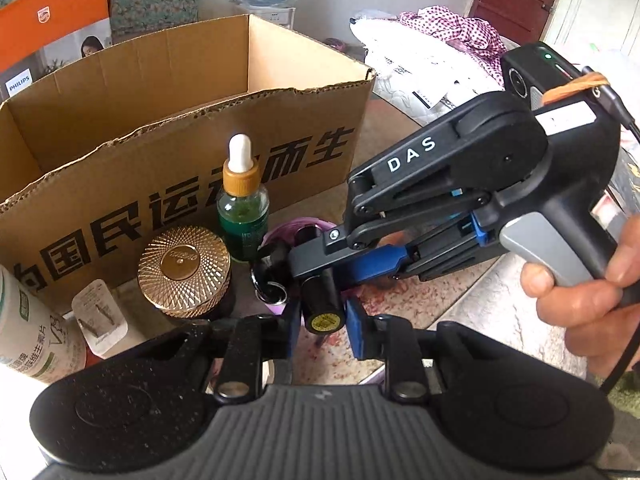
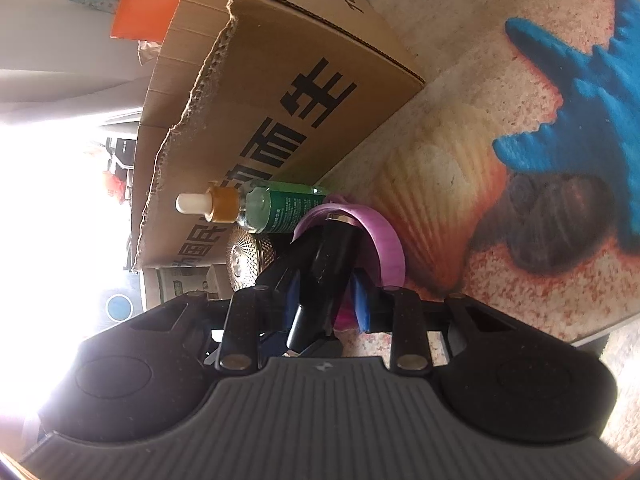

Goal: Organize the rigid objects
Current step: 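Close the right gripper on a black cylinder beside the pink lid, then carry the black cylinder into the box and open the right gripper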

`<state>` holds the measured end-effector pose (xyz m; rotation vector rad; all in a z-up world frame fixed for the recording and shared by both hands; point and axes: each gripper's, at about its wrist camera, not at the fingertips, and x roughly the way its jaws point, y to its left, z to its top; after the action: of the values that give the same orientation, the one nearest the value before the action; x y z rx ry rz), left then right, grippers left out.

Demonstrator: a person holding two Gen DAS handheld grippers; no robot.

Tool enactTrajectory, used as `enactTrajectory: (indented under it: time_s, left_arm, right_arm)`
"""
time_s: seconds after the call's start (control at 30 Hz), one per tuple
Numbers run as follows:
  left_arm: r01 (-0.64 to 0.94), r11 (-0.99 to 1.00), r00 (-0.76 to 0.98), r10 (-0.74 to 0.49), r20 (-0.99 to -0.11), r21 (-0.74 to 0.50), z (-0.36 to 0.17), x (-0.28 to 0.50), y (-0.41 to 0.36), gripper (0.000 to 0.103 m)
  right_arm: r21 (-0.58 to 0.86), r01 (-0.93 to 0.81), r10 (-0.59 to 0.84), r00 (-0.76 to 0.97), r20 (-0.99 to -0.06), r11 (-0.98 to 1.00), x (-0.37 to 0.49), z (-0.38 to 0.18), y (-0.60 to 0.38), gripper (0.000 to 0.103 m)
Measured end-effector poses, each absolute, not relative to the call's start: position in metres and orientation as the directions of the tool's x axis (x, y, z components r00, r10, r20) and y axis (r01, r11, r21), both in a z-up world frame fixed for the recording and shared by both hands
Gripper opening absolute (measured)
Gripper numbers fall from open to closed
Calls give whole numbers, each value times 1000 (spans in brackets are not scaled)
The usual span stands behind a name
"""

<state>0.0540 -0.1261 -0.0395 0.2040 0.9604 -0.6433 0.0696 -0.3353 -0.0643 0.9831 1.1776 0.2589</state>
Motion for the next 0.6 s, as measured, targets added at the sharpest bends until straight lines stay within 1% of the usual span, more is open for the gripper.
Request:
enactTrajectory:
  time_s: [0.17,0.4,0.6]
  left_arm:
    - [601,794,412,-409,-814,-95,-40,51,-131,25]
    - [619,782,425,-414,-805,-75,-31,43,-136,25]
    - [636,770,453,-431,-781,-57,-15,29,-132,25]
  right_arm:
    - [764,290,633,433,-642,576,62,-65,-338,26]
    - [798,271,644,479,-597,538,46,-65,-341,25]
    - [816,231,641,520,-565,530,29,-50,-339,25]
